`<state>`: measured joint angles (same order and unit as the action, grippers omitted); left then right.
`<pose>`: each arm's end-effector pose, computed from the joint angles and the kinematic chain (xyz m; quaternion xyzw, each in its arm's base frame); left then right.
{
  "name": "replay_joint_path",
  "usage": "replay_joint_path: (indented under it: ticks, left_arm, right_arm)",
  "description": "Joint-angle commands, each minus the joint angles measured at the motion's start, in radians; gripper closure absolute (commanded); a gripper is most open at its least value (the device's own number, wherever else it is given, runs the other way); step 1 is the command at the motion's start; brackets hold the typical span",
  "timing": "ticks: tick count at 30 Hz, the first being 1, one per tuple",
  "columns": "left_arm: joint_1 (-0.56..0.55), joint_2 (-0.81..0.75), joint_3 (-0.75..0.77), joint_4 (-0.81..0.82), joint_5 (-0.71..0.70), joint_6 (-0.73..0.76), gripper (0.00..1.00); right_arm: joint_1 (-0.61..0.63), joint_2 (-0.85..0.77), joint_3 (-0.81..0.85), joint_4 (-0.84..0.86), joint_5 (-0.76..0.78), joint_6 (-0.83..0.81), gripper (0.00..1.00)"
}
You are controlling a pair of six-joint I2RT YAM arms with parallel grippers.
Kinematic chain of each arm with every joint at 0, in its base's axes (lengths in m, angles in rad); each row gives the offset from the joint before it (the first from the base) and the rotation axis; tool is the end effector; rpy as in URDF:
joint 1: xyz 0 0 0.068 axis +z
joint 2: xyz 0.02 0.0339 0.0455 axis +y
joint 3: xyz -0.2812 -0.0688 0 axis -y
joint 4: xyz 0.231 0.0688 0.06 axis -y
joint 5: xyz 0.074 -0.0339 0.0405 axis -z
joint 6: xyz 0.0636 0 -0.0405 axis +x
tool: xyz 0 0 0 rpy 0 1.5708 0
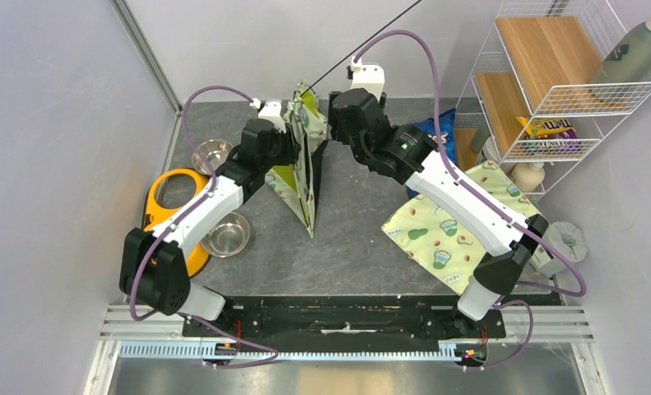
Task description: Set up the pet tent
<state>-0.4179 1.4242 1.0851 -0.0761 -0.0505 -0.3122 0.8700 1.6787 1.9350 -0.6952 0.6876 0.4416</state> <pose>0.3144 -0.1361 0.3160 0.0305 0.8370 -0.1752 0.5176 0.2694 0.2568 0.4573 0.0077 0.8149 0.0824 0.5736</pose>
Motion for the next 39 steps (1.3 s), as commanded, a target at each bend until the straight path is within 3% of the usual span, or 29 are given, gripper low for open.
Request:
replay_joint_path:
  ticks: [1, 3, 4, 10, 18, 23, 26, 35, 39]
  left_arm:
    - [-0.001, 0.041, 0.112, 0.008, -0.098, 0.165, 0.7]
    - [-0.001, 0.045, 0.132, 0.0, -0.084, 0.219, 0.94]
    - [-0.001, 0.045, 0.139, 0.0, -0.061, 0.251, 0.98]
    - [0.039, 0.066, 0.184, -0.014, 0.148, 0.4, 0.98]
    - [0.184, 0.141, 0.27, -0.023, 0.504, 0.431, 0.98]
    - [0.264, 0.186, 0.326, -0.059, 0.766, 0.45, 0.98]
    - [0.3, 0.234, 0.372, -0.144, 0.917, 0.536, 0.98]
    - [0.331, 0.368, 0.508, -0.346, 1.19, 0.754, 0.98]
    - [0.334, 0.403, 0.538, -0.349, 1.162, 0.79, 0.98]
  right_arm:
    - [-0.017, -0.068, 0.002, -0.025, -0.019, -0.005, 0.3]
    - [-0.019, -0.084, 0.007, -0.043, -0.032, -0.011, 0.3]
    - [-0.02, -0.094, 0.011, -0.052, -0.042, -0.013, 0.3]
    - [-0.021, -0.155, 0.074, -0.107, -0.167, -0.073, 0.3]
    - [-0.022, -0.313, 0.16, -0.118, -0.557, -0.221, 0.25]
    - [-0.022, -0.476, 0.114, 0.036, -0.684, -0.261, 0.23]
    - [-0.022, -0.576, 0.033, 0.16, -0.633, -0.261, 0.22]
    - [-0.022, -0.59, 0.059, 0.166, -0.464, -0.295, 0.22]
    - [-0.02, -0.562, 0.09, 0.148, -0.364, -0.292, 0.22]
